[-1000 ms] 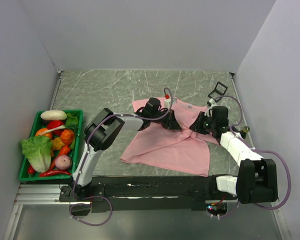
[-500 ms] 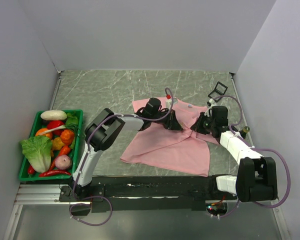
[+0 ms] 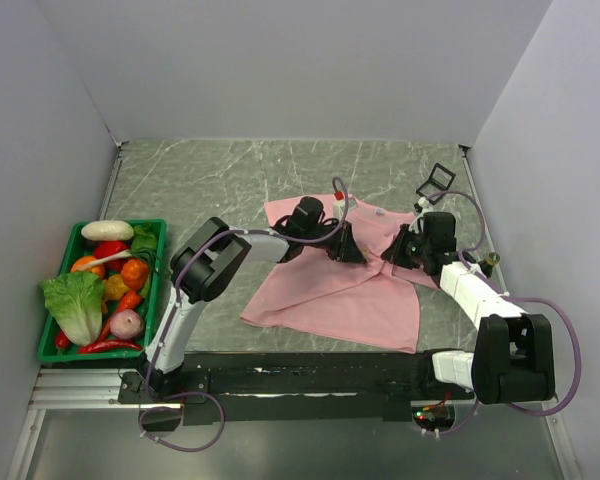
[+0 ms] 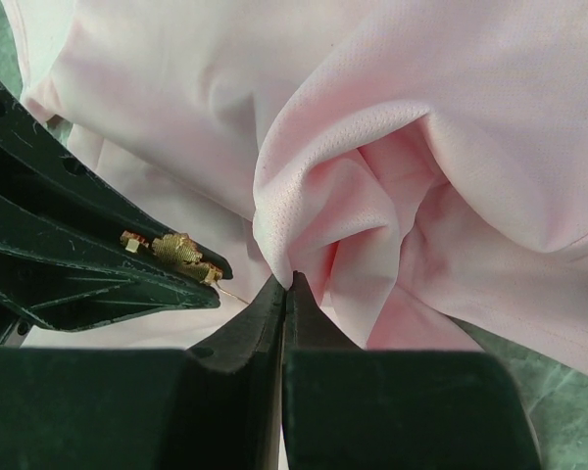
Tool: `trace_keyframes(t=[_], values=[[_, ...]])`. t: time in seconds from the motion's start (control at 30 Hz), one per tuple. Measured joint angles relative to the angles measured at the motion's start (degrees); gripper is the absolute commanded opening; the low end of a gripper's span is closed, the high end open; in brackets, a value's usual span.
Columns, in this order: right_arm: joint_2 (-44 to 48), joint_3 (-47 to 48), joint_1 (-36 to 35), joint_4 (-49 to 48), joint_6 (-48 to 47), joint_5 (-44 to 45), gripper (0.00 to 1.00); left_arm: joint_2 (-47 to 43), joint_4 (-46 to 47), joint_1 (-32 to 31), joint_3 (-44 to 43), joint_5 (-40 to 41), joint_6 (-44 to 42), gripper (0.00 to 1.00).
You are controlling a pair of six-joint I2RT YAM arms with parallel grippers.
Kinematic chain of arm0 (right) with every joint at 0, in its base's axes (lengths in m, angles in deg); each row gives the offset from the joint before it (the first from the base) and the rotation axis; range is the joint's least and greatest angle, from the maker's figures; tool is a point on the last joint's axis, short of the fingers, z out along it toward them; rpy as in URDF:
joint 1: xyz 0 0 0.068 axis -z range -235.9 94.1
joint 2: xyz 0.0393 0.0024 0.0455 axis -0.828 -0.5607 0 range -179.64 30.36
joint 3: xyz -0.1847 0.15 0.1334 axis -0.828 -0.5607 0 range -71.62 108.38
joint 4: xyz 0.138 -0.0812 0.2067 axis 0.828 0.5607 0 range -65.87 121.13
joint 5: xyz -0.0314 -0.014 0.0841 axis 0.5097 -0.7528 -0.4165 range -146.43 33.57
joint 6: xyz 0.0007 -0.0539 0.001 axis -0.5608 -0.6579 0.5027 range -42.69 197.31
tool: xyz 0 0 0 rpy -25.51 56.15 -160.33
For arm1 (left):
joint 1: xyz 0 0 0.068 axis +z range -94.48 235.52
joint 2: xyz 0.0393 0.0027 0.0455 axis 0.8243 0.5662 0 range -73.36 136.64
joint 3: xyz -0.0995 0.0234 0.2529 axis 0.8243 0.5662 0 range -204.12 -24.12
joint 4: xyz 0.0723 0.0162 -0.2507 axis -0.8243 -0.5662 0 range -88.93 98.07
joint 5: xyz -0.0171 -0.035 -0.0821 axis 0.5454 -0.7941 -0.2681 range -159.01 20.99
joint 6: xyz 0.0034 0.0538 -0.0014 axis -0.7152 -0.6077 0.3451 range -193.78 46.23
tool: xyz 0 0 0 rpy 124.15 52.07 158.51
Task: Pin the brooch onto the clothing
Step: Cross the brooch over the flattened clothing.
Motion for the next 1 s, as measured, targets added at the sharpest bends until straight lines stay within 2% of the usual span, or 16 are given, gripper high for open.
trace_keyframes(t=[1.0], values=[[0.2, 0.0, -0.6, 0.0, 0.0, -0.3, 0.0, 1.9, -4.2, -1.0, -3.3, 2.8, -1.4, 0.01]])
